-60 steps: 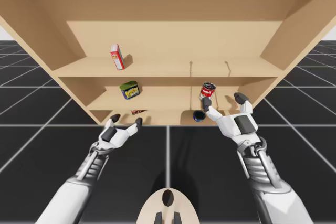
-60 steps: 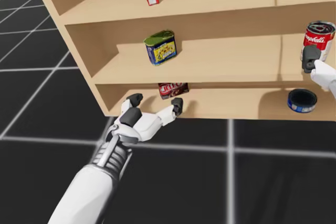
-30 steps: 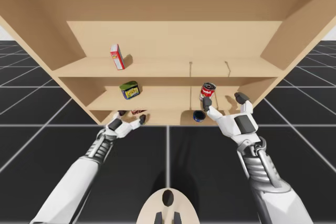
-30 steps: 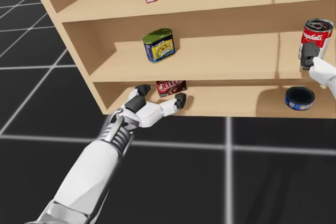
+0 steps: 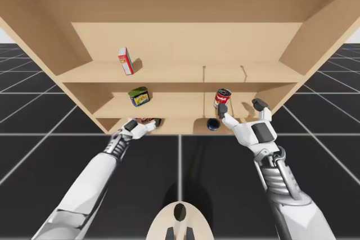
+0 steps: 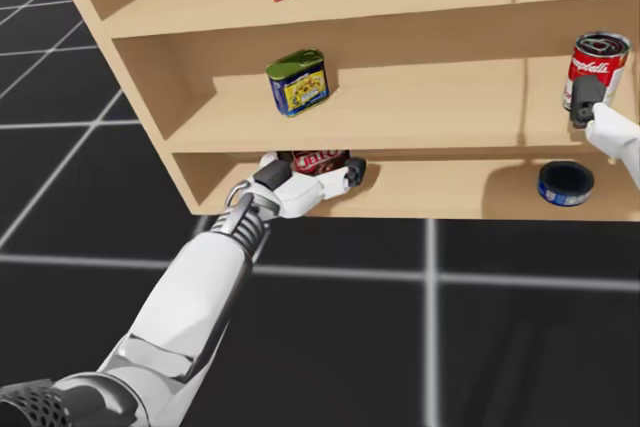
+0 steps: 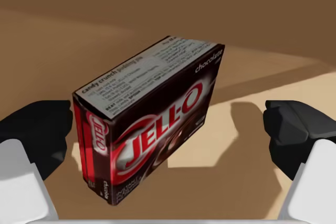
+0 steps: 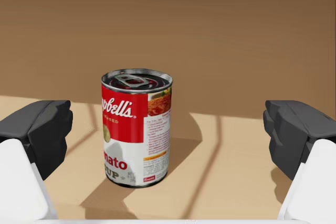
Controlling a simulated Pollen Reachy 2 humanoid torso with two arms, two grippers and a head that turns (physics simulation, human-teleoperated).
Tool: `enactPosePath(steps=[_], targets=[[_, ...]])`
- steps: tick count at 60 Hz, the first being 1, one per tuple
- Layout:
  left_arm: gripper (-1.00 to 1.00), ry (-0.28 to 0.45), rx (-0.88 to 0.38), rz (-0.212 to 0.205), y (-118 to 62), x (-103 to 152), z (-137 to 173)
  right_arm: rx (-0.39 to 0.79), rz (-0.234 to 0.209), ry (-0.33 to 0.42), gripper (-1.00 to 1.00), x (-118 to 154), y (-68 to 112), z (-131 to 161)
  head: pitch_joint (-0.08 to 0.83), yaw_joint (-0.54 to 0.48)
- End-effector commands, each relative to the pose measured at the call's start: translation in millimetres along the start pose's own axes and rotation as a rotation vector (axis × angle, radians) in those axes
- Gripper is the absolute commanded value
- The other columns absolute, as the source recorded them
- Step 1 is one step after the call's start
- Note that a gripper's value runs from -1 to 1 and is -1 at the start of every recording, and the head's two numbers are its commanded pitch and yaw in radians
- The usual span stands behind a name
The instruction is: Find the pudding box on the shelf and bring it to me.
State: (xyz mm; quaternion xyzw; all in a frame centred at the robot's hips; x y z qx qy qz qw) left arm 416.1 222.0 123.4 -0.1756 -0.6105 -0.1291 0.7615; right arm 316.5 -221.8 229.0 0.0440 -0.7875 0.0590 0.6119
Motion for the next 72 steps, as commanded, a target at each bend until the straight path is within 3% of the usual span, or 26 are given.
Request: enactPosePath(steps=[1, 7, 8, 11, 12, 14, 29, 39, 59, 69, 72], targets=[[-1.0, 0.017, 0.004, 0.016, 3.5, -5, -11, -0.002, -0.001, 0.001, -1.0, -1, 0.9, 0, 0.628, 0.23], [-1.0, 0.022, -0.009, 0.034, 5.5, -7, -15, -0.002, 0.0, 0.0, -1.0, -1, 0.8, 0, 0.63, 0.23], [-0.91, 0.022, -0.009, 0.033, 5.4, -7, -15, -0.002, 0.0, 0.0, -1.0, -1, 0.8, 0, 0.63, 0.23], [0.23, 0.015, -0.004, 0.031, 5.4, -8, -15, -0.002, 0.004, 0.0, -1.0, -1, 0.9, 0, 0.632, 0.23], [0.87, 0.013, -0.01, 0.036, 5.4, -8, -14, -0.001, 0.004, -0.001, -1.0, -2, 0.9, 0, 0.633, 0.23], [0.96, 0.011, -0.012, 0.037, 5.3, -8, -14, -0.002, 0.007, -0.001, -1.0, -2, 0.9, 0, 0.633, 0.23], [1.0, -0.018, -0.032, 0.044, -0.1, -4, 10, -0.004, 0.014, -0.006, -1.0, -2, 0.6, 1, 0.64, 0.23], [1.0, -0.056, -0.022, 0.019, -8.8, -1, 31, -0.002, 0.016, -0.011, -1.0, -2, 1.3, 1, 0.637, 0.23], [1.0, -0.13, -0.014, 0.033, -20.9, 10, 70, -0.004, 0.022, -0.013, -1.0, -3, 2.2, 1, 0.634, 0.23], [1.0, -0.117, -0.02, -0.011, -34.1, 4, 111, -0.008, 0.018, -0.007, -1.0, -2, 2.7, 0, 0.633, 0.23], [1.0, -0.102, -0.029, -0.018, -38.3, 0, 124, -0.017, -0.003, 0.008, -1.0, -1, 2.7, 0, 0.63, 0.23]])
